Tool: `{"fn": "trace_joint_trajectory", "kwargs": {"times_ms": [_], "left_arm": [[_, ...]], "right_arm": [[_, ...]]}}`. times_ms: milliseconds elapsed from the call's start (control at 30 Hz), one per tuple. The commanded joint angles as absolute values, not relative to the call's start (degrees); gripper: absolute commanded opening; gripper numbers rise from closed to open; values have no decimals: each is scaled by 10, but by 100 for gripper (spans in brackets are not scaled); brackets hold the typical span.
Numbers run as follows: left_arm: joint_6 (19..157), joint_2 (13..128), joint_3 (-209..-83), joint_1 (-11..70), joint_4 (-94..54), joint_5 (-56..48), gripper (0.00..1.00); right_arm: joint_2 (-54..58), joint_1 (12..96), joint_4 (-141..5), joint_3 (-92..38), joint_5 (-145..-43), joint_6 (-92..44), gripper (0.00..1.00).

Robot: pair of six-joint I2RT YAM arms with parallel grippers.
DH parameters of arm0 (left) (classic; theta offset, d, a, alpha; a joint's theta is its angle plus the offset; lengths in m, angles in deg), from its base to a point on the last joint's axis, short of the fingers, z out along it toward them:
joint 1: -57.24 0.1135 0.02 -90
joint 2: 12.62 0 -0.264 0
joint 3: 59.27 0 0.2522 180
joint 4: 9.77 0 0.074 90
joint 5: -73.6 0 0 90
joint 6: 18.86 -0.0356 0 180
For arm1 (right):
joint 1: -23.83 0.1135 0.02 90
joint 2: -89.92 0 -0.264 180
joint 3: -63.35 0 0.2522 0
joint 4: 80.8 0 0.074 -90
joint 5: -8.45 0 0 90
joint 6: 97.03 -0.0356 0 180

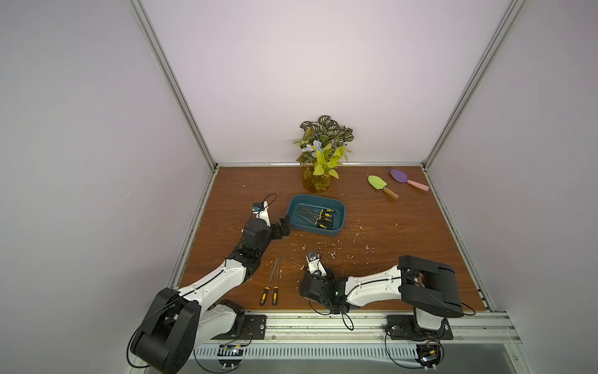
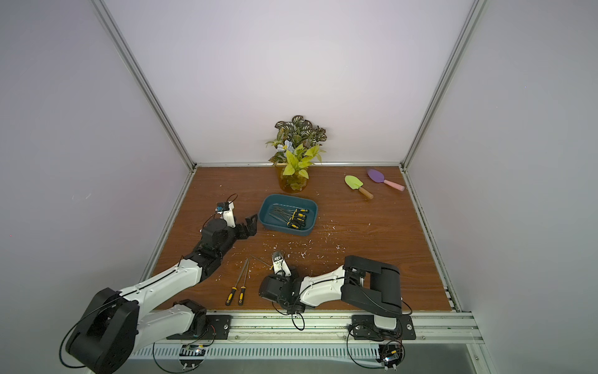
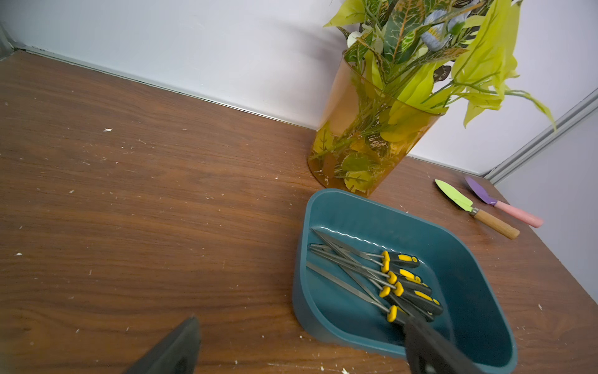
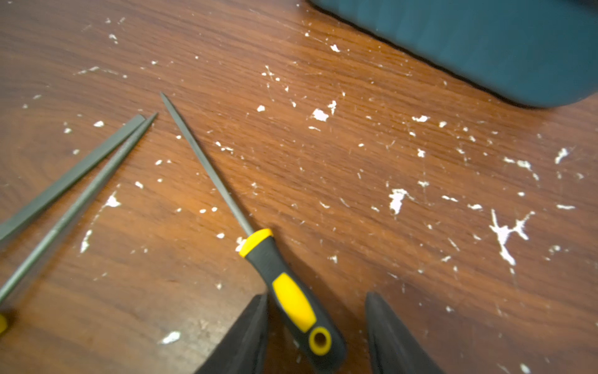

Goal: Put the file tool into the storage box
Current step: Pick up the file tool from the center of the board.

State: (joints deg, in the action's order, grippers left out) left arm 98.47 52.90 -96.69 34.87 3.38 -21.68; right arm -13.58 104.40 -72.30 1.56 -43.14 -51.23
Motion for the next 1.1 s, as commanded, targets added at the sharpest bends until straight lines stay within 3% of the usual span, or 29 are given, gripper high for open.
{"fn": "trace_joint_trajectory", "kwargs": {"times_ms": [0, 300, 500, 700, 867, 1067], "left_arm": [[973, 538, -965, 356, 38, -230, 100], [973, 531, -965, 356, 37, -228, 100], [989, 515, -957, 356, 43, -228, 100], [992, 502, -954, 357, 42, -233, 100], [995, 470, -938, 358, 48, -253, 100], [998, 452, -930, 358, 54, -255, 100]], "right_arm": [[-163, 1048, -711, 26, -473, -455, 45], [-161, 1057, -717, 30, -464, -409, 13], [-118, 1069, -697, 39, -438, -356, 9], [4, 1062, -711, 80, -414, -243, 8], [135, 1029, -748, 127, -459, -138, 9], [275, 921, -819, 173, -586, -24, 10]]}}
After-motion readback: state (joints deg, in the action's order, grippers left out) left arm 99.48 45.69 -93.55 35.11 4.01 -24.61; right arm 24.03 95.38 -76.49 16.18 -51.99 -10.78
